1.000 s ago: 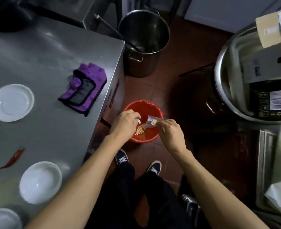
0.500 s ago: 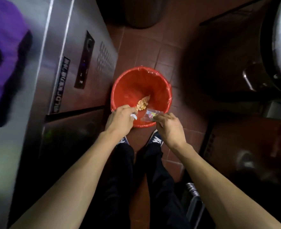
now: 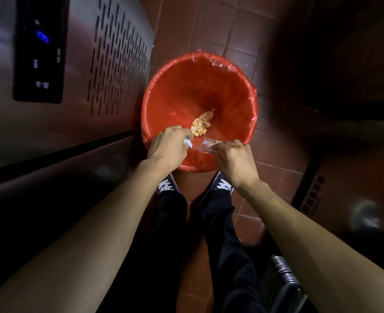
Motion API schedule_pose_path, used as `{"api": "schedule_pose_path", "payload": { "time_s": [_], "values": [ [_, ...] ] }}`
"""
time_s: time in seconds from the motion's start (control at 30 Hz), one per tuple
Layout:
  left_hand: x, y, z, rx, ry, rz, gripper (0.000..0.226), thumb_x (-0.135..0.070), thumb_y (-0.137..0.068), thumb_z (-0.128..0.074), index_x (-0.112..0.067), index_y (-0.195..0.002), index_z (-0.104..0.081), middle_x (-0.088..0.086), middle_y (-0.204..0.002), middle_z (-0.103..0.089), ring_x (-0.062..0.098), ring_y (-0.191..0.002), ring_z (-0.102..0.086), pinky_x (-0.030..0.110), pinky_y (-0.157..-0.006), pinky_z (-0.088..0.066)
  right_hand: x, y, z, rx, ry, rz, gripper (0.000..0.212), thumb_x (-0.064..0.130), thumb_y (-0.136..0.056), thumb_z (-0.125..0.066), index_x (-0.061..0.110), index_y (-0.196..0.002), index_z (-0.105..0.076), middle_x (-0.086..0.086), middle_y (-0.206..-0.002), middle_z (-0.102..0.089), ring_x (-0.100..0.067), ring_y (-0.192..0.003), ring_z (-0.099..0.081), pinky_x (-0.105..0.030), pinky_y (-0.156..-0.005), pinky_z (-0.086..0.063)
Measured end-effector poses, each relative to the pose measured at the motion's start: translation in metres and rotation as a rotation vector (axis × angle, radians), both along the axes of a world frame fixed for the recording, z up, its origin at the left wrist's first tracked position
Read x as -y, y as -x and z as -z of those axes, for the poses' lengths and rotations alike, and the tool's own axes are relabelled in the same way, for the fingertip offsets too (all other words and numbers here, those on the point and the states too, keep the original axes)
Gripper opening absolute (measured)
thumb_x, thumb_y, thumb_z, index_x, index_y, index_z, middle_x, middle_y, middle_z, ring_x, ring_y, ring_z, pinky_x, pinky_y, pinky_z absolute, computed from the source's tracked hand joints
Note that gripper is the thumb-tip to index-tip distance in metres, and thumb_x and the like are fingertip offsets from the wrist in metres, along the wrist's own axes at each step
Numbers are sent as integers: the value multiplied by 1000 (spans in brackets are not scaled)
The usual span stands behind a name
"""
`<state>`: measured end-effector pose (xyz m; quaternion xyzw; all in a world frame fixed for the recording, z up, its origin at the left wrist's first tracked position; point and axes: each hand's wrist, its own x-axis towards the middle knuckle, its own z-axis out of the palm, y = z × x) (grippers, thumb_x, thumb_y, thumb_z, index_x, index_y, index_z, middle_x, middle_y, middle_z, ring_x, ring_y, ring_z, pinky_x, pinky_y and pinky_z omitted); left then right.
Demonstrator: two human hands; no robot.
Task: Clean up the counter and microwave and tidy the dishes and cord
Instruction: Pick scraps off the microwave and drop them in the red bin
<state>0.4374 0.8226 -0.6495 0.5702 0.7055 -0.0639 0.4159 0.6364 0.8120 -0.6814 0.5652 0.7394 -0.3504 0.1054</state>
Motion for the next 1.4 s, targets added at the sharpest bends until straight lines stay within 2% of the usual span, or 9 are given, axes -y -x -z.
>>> {"api": "schedule_pose_path", "payload": {
  "time_s": [0.2,0.33,0.63,0.83,1.0,1.3,1.4],
  "values": [
    [-1,-1,41,-25,-1,56,26,-11,-95,-61,-26,-116,-68,-4,-122,-62,26,-107,-62,38,-94,-47,-5,4,38,55,34,-32,33,21,-97,-48,26,-126,-63,-5,-120,-69,-28,-110,-55,-43,-92,-38],
    [3,2,54,-40,11,85,29,-16,-96,-61,-26,-123,-65,-3,-130,-59,23,-122,-52,39,-101,-43,-8,3,47,65,72,-51,43,19,-94,-51,21,-136,-55,-5,-138,-59,-30,-125,-50,-45,-101,-36],
    [12,7,19,-54,11,80,34,-25,-98,-55,-25,-132,-58,1,-133,-59,27,-126,-50,40,-103,-41,-5,4,11,77,92,-46,41,27,-95,-53,21,-135,-55,-3,-140,-56,-30,-127,-48,-42,-102,-35],
    [12,12,-45,-67,-9,85,41,-32,-99,-51,-25,-140,-53,1,-136,-58,29,-124,-52,41,-102,-42,-8,11,-52,83,48,-35,40,27,-91,-52,19,-130,-58,-1,-137,-57,-30,-125,-49,-44,-97,-39],
    [11,17,-114,-60,-51,71,43,-35,-98,-51,-25,-140,-52,1,-137,-57,28,-126,-50,42,-107,-41,-11,21,-129,73,5,-3,43,29,-89,-54,21,-130,-58,0,-136,-58,-30,-123,-53,-43,-99,-43],
    [16,21,-295,-38,-246,77,44,-35,-98,-52,-26,-141,-50,-1,-142,-55,25,-128,-49,41,-108,-39,-13,28,-315,23,-172,55,41,24,-91,-58,19,-131,-60,0,-137,-59,-31,-123,-54,-47,-96,-47],
    [18,26,-346,-58,-337,36,43,-35,-98,-52,-26,-140,-51,-1,-141,-55,25,-129,-48,44,-110,-38,-18,35,-365,-33,-259,13,35,25,-89,-57,20,-123,-63,0,-128,-64,-32,-114,-59,-46,-87,-52]
  ]
}}
